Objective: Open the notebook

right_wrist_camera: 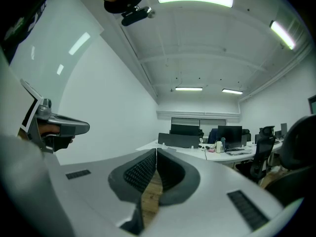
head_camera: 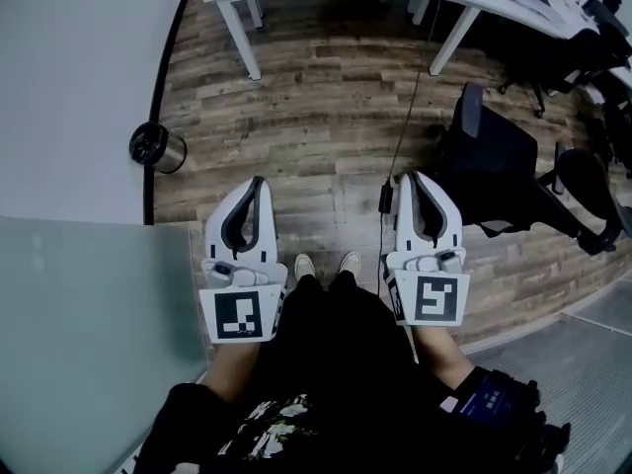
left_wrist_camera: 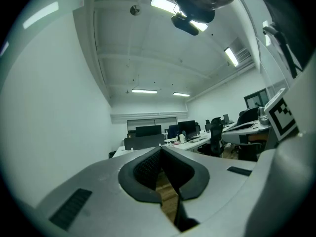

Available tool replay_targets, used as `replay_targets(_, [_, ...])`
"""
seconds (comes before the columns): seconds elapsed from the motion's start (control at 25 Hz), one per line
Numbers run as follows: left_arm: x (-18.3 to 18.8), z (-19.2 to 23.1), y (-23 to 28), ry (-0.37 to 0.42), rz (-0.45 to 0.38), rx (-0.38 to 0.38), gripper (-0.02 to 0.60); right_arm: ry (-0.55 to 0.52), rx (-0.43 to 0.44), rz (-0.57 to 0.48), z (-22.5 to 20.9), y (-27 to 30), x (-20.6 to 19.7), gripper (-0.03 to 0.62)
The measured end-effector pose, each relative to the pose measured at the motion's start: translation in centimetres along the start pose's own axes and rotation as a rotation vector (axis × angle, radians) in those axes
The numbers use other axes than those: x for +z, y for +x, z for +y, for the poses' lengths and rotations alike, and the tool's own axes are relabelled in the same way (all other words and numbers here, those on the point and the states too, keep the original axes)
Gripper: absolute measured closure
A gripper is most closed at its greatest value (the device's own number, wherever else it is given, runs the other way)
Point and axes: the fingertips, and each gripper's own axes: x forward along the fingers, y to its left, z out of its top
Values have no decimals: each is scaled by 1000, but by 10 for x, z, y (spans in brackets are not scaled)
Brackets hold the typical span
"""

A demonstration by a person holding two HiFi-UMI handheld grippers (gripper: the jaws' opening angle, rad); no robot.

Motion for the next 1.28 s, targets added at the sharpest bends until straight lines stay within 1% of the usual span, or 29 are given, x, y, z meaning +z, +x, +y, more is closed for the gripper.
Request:
replay_targets(0.12, [-5,-10,-1,-6,12,-14,572,1,7,16,-2,-3,-5,530])
replay_targets(0.28, [-8,-25,3,13,4,-32,572,-10,28,40,-5,-3,-12,530])
replay_targets(0.36, [-12,-34,6,6,13,-33,572,-17,36,59,-8,-2,-16,530])
replay_targets(0.52, [-18,-49,13,-5,26,-33,572,-39,65,19,-13,2,-17,530])
replay_targets(0.68, [-22,-60,18,5,25,-33,572,-12,73,30,-20,4,-28,530])
replay_targets(0.92, [-24,-67,20,-10,22,-32,572,-7,84,38,-24,3,-36,530])
replay_targets(1.08, [-18,-75,24,-9,4,-25,572,-10,92,34,-29,3,-34,530])
replay_targets(1.16, [-14,-75,25,-22,0,-13,572,-6,90,37,-32,5,-32,530])
replay_targets(1.28, [-13,-72,28,-17,-7,-2,572,-11,95,14,-34,8,-27,530])
